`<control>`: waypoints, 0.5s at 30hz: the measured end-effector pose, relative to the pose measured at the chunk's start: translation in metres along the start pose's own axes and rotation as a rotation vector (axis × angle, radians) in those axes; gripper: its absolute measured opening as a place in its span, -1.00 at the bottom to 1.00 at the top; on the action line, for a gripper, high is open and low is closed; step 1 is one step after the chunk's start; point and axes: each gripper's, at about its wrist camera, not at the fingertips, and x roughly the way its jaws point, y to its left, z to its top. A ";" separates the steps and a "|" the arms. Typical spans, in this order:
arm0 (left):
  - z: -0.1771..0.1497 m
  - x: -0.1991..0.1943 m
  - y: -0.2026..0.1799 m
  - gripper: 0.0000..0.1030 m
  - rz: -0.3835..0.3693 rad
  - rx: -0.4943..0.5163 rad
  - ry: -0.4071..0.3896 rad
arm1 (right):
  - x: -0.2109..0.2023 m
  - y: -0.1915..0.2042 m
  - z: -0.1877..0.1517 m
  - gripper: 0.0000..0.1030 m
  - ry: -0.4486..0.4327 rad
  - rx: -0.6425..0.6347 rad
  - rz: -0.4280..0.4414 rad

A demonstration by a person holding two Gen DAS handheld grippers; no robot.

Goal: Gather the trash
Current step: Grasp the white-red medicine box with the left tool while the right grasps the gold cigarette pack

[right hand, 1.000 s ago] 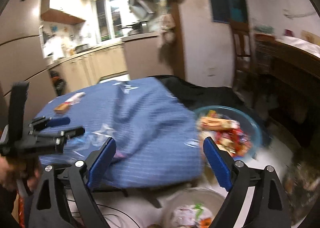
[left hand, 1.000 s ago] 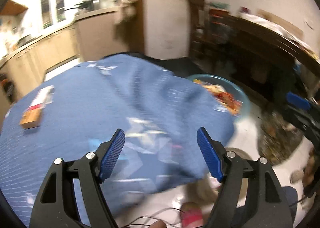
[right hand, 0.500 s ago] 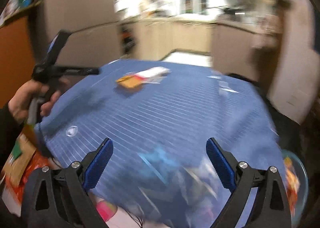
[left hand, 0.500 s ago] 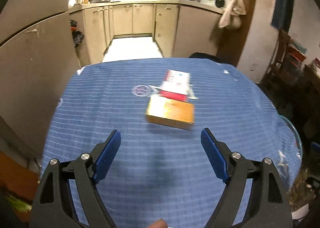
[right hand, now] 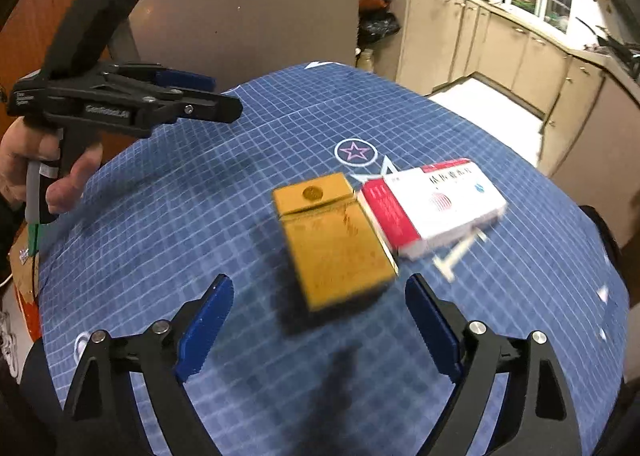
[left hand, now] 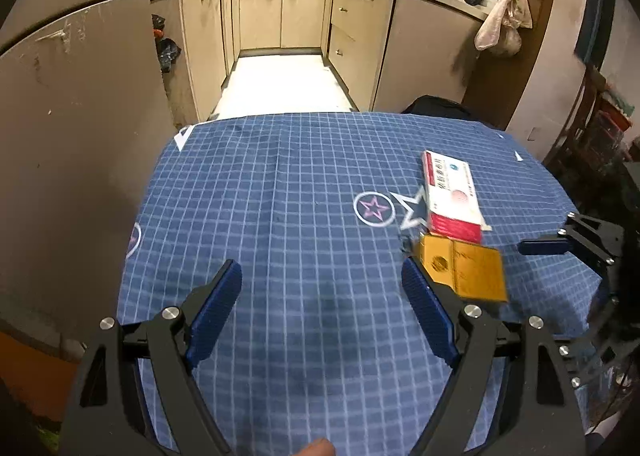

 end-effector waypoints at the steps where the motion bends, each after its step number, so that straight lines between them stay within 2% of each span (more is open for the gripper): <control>1: 0.003 0.004 0.001 0.53 0.003 0.006 0.000 | 0.005 -0.003 0.004 0.70 0.002 -0.006 0.017; 6: 0.017 0.016 0.002 0.53 -0.004 0.018 -0.001 | 0.032 -0.001 0.020 0.69 0.041 -0.051 0.034; 10: 0.027 0.026 -0.005 0.53 -0.005 0.034 0.004 | 0.051 -0.001 0.015 0.68 0.054 -0.059 0.016; 12: 0.031 0.031 -0.009 0.53 -0.006 0.041 0.002 | 0.054 0.000 0.014 0.67 0.033 -0.052 0.010; 13: 0.032 0.033 -0.012 0.53 -0.009 0.045 0.004 | 0.055 -0.002 0.014 0.55 0.025 -0.048 0.004; 14: 0.032 0.035 -0.015 0.53 -0.011 0.050 0.006 | 0.052 -0.003 0.013 0.28 0.010 -0.040 0.000; 15: 0.033 0.037 -0.020 0.53 -0.007 0.057 0.007 | 0.051 -0.003 0.013 0.27 0.003 -0.034 -0.002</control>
